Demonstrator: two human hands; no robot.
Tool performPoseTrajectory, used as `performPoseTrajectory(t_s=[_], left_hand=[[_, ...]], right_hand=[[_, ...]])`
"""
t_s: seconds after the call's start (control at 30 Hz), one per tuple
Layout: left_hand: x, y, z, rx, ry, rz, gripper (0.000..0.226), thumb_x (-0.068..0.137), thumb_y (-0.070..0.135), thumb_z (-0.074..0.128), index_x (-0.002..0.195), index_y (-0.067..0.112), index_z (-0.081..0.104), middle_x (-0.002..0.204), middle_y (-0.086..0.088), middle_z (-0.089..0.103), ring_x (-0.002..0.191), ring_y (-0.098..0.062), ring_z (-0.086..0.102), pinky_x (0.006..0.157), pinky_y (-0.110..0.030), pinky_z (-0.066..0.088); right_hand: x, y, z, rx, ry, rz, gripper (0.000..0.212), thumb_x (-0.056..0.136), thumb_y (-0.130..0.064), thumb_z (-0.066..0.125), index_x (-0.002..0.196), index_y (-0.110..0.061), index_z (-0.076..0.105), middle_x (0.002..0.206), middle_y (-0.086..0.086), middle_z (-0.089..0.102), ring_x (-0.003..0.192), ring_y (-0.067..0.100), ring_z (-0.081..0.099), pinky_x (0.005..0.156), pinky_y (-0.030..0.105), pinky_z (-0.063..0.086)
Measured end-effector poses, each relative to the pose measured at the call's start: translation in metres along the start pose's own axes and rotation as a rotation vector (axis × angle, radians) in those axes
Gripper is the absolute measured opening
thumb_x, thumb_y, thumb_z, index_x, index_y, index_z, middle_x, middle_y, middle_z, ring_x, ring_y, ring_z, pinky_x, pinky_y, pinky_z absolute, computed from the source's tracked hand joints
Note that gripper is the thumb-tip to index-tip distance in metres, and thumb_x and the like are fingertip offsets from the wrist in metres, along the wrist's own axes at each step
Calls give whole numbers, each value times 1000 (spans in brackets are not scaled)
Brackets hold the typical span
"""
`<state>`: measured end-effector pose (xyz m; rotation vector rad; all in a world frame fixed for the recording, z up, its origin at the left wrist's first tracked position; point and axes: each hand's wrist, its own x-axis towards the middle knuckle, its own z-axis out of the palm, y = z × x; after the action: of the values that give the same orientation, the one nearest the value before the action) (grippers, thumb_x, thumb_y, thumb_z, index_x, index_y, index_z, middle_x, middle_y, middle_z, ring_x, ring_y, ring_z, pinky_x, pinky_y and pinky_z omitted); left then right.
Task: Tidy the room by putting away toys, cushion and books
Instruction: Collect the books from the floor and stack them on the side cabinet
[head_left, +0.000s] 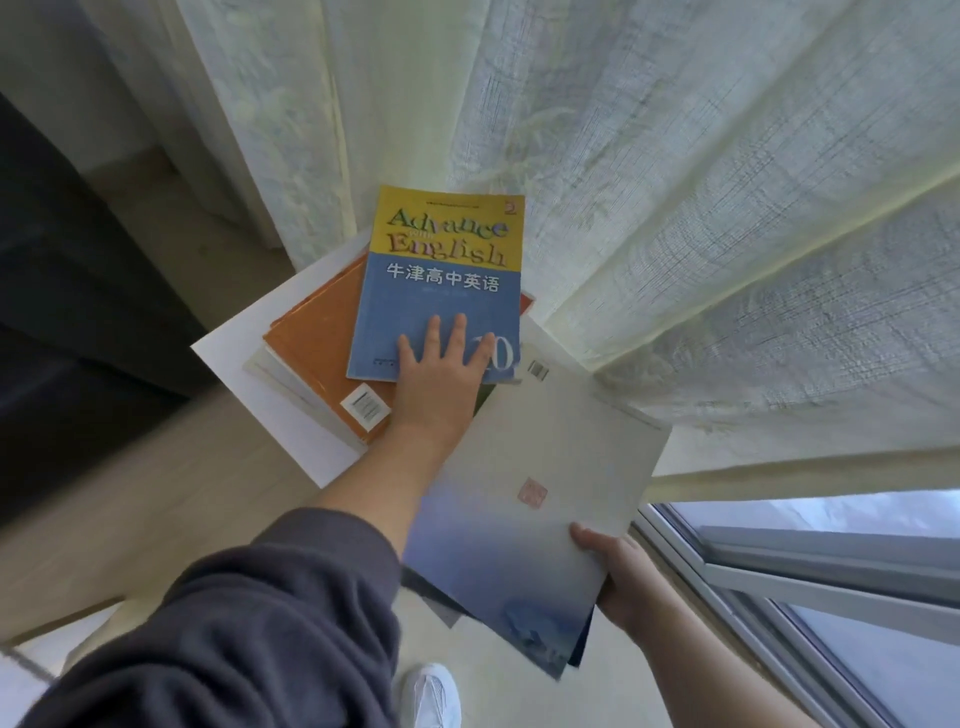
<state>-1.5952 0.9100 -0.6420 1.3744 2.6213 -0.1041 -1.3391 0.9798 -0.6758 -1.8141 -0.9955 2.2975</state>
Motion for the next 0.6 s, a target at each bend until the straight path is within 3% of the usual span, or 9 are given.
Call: performPoseTrajectory(t_s=[0.1,0.17,0.2,0.27,0.33,0.37,0.43,0.53,0.6], left_hand=[[-21,-27,3,-47,60,91,56,97,25,50,149,26,29,155,-11,29,142,-37,27,106,-63,26],[-41,-53,11,-35,104,170,60,85,23,69,141,25,46,146,-13,45,132,-39,43,97,-66,36],[-52,-67,12,-6,79,192,66,81,18,73,141,26,46,146,-13,45,132,-40,43,97,-67,35],[-67,-88,15,22,-17,193,76,90,13,60,150,36,19,159,-7,17,146,-34,17,109,-64,17],[-76,-92,8,70,-184,142,76,98,11,40,149,41,-7,159,1,-16,147,-26,-12,115,-56,-2],[-77,-88,2,77,-229,114,78,97,9,37,149,41,-11,158,2,-22,146,-25,-17,116,-54,-5],[-83,-77,-4,25,-225,60,81,94,9,41,150,38,-11,158,1,-23,146,-24,-17,118,-53,-3],[-104,-68,1,-131,-150,-66,80,93,15,47,152,29,-6,160,-3,-16,148,-24,-12,118,-50,6],[-135,-67,7,-238,-89,-137,78,92,17,48,153,22,0,161,-7,-10,148,-26,-5,118,-48,15]], right_hand=[[9,-10,12,34,14,-29,66,63,-11,73,125,3,57,120,24,65,112,43,60,91,47,52],[15,-19,22,43,1,-26,63,67,-8,72,126,2,55,120,22,65,104,39,64,80,41,58],[16,-24,29,34,-17,-16,57,73,-4,72,126,2,54,119,21,65,99,36,65,73,38,59],[23,-31,38,-44,-14,7,41,87,-2,66,126,0,54,115,18,66,92,31,66,65,35,58],[26,-33,44,-163,45,24,41,88,-10,68,126,-3,53,114,16,65,94,31,65,70,39,56],[27,-32,45,-224,83,31,44,87,-14,71,125,-5,53,114,15,65,97,31,64,74,41,56],[26,-25,46,-348,142,43,49,84,-25,74,124,-10,50,114,13,65,101,31,64,76,44,57],[13,-8,52,-530,208,105,70,74,-44,76,128,-14,43,113,12,64,96,33,66,65,43,59],[-1,9,61,-615,259,135,71,77,-48,73,128,-10,40,109,12,62,92,32,66,61,39,58]])
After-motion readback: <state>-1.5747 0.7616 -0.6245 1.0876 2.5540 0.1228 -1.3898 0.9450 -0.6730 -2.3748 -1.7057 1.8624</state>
